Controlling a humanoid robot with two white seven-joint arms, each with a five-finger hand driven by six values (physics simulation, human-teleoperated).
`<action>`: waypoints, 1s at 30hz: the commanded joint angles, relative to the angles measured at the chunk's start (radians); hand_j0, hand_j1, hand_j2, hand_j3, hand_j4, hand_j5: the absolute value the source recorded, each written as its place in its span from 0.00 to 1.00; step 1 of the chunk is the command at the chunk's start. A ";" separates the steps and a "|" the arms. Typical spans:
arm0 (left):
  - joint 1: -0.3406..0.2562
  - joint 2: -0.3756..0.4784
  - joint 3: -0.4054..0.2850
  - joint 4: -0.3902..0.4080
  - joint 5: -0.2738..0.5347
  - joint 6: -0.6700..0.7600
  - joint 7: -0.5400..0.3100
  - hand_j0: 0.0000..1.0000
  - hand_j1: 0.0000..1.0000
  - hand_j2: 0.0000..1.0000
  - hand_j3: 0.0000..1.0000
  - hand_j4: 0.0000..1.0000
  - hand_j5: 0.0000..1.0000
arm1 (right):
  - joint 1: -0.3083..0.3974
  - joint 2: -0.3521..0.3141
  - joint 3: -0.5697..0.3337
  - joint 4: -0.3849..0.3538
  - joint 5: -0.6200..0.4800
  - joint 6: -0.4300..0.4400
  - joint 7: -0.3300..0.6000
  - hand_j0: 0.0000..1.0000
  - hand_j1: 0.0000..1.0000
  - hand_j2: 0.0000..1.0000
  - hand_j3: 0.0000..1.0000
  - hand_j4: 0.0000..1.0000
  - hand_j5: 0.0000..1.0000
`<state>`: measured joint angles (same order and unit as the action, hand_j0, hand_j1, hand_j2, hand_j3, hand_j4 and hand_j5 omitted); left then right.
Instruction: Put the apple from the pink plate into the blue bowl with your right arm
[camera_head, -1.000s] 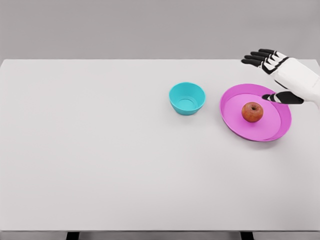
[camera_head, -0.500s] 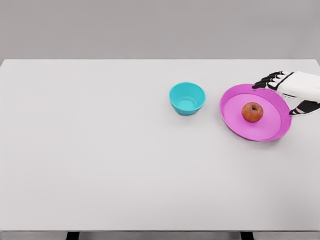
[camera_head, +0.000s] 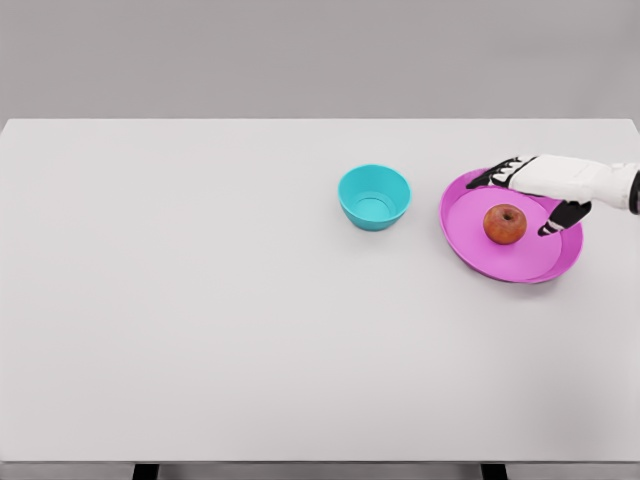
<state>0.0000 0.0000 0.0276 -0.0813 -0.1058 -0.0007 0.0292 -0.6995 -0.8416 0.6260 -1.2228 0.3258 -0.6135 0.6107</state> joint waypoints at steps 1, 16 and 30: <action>0.000 0.000 0.000 0.000 0.000 0.001 0.000 1.00 1.00 1.00 1.00 1.00 1.00 | 0.000 0.007 0.024 0.032 -0.005 0.003 0.000 1.00 1.00 1.00 1.00 1.00 1.00; 0.000 0.000 0.000 0.000 0.000 0.001 0.000 1.00 1.00 1.00 1.00 1.00 1.00 | -0.021 0.033 0.069 0.091 -0.005 0.003 0.000 1.00 1.00 1.00 1.00 1.00 1.00; 0.000 0.000 0.000 0.000 0.000 0.001 0.000 1.00 1.00 1.00 1.00 1.00 1.00 | -0.064 0.064 0.130 0.164 -0.004 0.003 0.000 1.00 1.00 1.00 1.00 1.00 1.00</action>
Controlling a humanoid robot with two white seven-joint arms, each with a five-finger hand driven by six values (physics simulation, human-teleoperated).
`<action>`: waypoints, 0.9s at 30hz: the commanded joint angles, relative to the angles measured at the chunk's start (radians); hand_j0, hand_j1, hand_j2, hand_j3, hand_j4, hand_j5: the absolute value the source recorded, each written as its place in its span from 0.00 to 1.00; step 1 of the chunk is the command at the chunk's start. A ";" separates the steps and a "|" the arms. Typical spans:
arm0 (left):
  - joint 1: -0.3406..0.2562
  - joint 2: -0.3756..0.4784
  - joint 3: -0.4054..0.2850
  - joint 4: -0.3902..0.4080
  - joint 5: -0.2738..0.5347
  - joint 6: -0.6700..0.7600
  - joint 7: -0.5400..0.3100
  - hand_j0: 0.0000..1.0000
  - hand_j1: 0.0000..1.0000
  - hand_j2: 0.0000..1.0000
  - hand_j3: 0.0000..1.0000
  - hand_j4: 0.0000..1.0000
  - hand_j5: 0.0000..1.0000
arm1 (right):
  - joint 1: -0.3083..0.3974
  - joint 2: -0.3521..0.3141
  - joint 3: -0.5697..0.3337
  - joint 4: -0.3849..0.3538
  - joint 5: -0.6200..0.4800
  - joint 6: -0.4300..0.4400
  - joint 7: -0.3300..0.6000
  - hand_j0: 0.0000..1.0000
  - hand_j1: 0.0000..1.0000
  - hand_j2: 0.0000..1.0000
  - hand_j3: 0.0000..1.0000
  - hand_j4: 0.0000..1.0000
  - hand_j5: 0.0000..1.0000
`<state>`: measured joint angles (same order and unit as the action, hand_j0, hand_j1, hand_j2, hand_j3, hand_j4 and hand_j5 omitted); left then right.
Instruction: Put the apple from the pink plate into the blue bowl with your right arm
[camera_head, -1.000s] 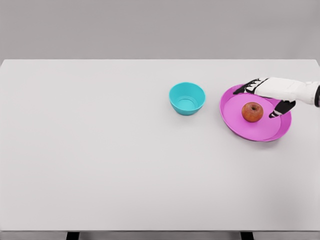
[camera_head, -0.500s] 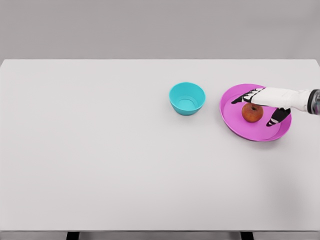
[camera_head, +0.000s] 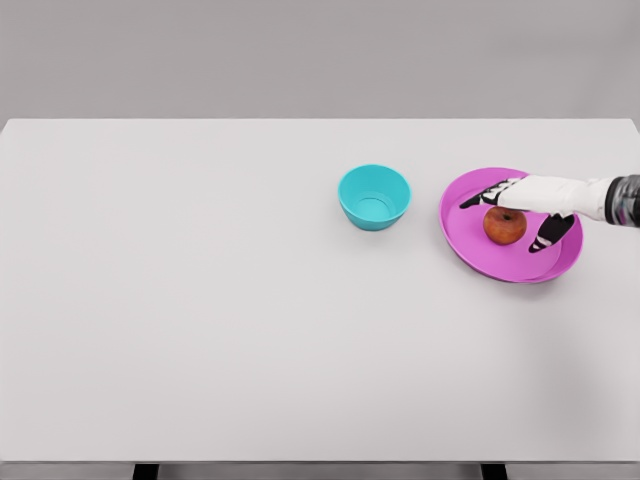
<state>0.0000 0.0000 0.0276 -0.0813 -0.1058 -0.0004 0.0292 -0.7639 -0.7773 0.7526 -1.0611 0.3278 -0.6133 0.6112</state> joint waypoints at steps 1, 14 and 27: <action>0.000 0.000 0.000 0.000 0.000 0.000 0.000 1.00 1.00 1.00 1.00 1.00 1.00 | 0.000 0.000 0.005 0.004 -0.006 0.002 0.000 1.00 1.00 1.00 1.00 1.00 1.00; 0.000 0.000 0.000 0.000 0.000 0.000 0.000 1.00 1.00 1.00 1.00 1.00 1.00 | 0.000 0.000 0.007 0.001 -0.006 0.002 0.000 0.46 0.46 0.46 0.46 0.46 0.46; 0.000 0.000 0.000 0.000 0.000 0.000 0.000 1.00 1.00 1.00 1.00 1.00 1.00 | -0.044 0.000 -0.006 -0.042 -0.012 0.002 0.000 0.46 0.46 0.46 0.46 0.46 0.46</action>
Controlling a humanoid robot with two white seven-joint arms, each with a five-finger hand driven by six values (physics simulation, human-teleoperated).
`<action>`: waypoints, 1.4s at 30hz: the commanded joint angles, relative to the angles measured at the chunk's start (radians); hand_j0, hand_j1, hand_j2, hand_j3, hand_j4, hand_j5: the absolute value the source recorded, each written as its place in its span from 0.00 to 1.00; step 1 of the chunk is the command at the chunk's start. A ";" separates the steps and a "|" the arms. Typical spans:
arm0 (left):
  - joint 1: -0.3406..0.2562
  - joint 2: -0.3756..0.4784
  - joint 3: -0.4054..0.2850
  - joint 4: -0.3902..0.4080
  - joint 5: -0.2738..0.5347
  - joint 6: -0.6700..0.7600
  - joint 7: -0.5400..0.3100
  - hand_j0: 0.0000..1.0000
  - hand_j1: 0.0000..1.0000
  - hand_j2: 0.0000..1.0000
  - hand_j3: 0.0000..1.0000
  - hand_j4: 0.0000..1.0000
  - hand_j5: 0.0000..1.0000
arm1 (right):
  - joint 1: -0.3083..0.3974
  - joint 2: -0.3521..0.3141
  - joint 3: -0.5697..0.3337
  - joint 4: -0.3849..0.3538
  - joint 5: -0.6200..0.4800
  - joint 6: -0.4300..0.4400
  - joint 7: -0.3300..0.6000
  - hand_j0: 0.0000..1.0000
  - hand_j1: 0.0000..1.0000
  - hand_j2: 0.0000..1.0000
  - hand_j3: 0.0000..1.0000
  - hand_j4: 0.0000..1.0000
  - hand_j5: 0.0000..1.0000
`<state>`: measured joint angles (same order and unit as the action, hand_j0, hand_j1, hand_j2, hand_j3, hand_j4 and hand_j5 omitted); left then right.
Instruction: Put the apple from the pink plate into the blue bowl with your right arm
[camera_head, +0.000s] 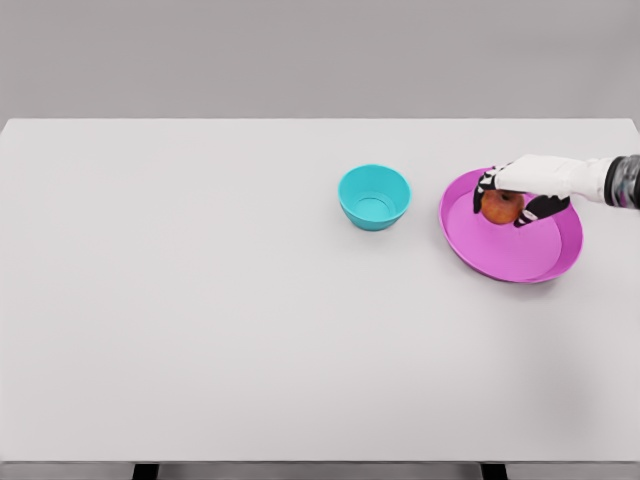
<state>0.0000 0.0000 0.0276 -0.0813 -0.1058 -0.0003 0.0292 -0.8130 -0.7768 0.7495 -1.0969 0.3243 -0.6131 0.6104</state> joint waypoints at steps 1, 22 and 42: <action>0.000 0.000 0.000 0.000 0.000 0.000 0.000 1.00 1.00 1.00 1.00 1.00 1.00 | -0.003 -0.001 -0.002 -0.006 -0.008 0.002 0.000 0.46 0.46 0.46 0.46 0.46 0.46; 0.000 0.000 0.000 0.000 0.000 0.000 0.000 1.00 1.00 1.00 1.00 1.00 1.00 | -0.094 0.203 -0.002 0.002 -0.002 0.002 0.000 0.47 0.47 0.47 0.47 0.47 0.47; 0.000 0.000 0.000 0.000 0.000 0.000 0.000 1.00 1.00 1.00 1.00 1.00 1.00 | -0.121 0.338 0.010 0.100 0.050 0.002 0.000 0.48 0.48 0.48 0.48 0.48 0.48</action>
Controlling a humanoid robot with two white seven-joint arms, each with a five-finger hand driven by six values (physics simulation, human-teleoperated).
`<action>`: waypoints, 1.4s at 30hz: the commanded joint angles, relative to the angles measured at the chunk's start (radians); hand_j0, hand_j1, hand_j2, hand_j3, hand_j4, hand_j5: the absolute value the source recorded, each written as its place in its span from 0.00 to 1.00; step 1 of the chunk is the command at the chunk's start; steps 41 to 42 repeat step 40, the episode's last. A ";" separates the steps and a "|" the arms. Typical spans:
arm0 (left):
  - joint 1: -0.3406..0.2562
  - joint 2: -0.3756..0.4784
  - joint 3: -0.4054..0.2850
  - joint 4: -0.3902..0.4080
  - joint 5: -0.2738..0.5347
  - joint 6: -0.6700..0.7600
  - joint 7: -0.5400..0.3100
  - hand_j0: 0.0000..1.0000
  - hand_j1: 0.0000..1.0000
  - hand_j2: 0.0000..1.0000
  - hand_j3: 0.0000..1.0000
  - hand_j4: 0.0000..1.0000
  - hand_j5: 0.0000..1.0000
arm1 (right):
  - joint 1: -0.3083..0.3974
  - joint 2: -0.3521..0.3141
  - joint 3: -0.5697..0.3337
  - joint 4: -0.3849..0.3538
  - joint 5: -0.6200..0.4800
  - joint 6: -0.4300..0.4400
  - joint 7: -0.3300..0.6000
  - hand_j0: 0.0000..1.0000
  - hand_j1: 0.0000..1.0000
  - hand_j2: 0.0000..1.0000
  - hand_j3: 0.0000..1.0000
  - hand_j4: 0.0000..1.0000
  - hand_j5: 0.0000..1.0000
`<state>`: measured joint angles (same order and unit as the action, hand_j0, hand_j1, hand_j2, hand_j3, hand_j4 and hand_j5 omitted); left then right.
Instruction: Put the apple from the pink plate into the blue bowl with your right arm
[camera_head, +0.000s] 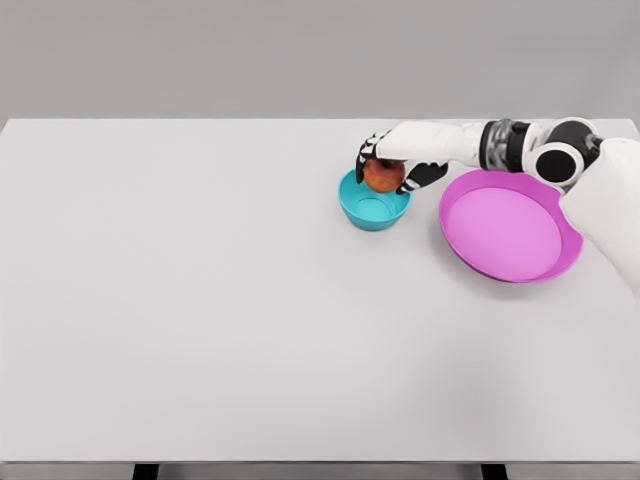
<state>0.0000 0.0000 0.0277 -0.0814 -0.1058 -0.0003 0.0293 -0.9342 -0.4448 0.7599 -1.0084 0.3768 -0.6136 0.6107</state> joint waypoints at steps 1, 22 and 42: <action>0.000 0.000 0.000 0.000 0.000 0.000 0.000 1.00 1.00 1.00 1.00 1.00 1.00 | 0.000 0.009 -0.001 0.016 -0.002 0.003 0.000 0.55 0.55 0.55 0.55 0.55 0.55; 0.000 0.000 0.000 0.000 0.000 0.000 0.000 1.00 1.00 1.00 1.00 1.00 1.00 | 0.060 -0.298 -0.290 -0.142 -0.022 0.003 0.000 1.00 1.00 1.00 1.00 1.00 1.00; 0.000 0.000 -0.003 0.000 -0.006 -0.001 0.000 1.00 1.00 1.00 1.00 1.00 1.00 | 0.351 -0.216 -0.587 -0.141 -0.018 0.003 0.000 1.00 1.00 1.00 1.00 1.00 1.00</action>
